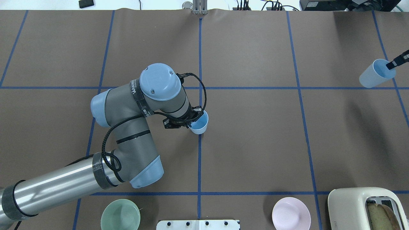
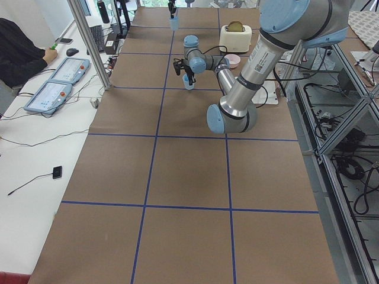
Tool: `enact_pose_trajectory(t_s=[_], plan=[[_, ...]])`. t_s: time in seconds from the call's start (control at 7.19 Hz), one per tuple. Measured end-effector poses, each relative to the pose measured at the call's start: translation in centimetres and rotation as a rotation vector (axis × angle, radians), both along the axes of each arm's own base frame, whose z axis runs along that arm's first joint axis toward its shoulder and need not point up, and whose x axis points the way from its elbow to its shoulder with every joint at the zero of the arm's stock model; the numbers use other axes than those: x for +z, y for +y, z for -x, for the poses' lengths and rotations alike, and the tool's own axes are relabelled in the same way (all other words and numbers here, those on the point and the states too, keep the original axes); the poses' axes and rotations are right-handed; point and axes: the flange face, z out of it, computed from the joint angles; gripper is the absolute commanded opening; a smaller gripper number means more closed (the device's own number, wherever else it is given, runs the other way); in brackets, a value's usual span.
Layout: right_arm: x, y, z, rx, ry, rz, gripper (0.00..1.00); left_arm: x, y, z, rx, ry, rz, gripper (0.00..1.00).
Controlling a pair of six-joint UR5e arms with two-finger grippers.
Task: Stack blue cups with both arms
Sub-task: 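Grasp the other light blue cup with the right gripper while left releases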
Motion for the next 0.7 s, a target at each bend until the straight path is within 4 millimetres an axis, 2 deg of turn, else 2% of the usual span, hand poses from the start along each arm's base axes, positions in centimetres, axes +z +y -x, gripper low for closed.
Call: enact_pose_trajectory(t_s=[0.28, 0.42, 0.56, 0.7], plan=[[-9.5, -0.7, 0.9, 0.001, 0.004, 0.026, 0.0, 0.1, 0.0, -0.3, 0.002, 0.003, -0.003, 0.2], [-13.3, -0.2, 1.9, 0.004, 0.005, 0.041, 0.0, 0.2, 0.0, -0.5, 0.003, 0.007, -0.005, 0.2], [-16.5, 0.5, 3.8, 0.019, -0.002, 0.066, 0.0, 0.3, 0.0, -0.6, 0.004, 0.008, -0.006, 0.25], [-19.5, 1.3, 5.9, 0.038, -0.015, 0.092, 0.0, 0.2, 0.1, -0.7, 0.005, 0.01, -0.007, 0.36]])
